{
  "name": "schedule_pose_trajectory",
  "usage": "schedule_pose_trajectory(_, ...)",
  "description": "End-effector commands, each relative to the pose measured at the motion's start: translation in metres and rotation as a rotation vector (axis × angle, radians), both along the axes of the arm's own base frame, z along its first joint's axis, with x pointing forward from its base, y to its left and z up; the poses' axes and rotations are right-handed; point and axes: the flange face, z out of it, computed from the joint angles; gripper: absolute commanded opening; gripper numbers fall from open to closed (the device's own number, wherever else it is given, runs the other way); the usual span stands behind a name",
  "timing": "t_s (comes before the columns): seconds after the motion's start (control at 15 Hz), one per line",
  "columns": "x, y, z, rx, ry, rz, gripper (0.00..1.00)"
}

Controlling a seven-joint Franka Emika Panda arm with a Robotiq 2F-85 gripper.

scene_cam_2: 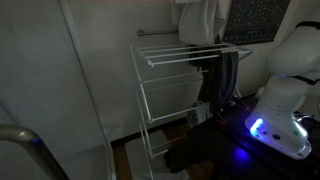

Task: Move the white towel to the silver hanger then move the black cloth to the second position from you

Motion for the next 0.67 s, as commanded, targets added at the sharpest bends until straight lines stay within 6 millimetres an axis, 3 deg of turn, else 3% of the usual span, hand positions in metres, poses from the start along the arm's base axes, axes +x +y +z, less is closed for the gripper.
schedule_pose_trajectory(0.0, 0.025, 0.011, 0.003, -0.026, 0.011, 0.024, 0.0)
schedule_pose_trajectory(0.27, 0.05, 0.028, -0.016, -0.012, 0.115, 0.124, 0.0)
schedule_pose_trajectory(0.6, 0.078, 0.06, -0.008, -0.077, 0.239, 0.254, 0.0)
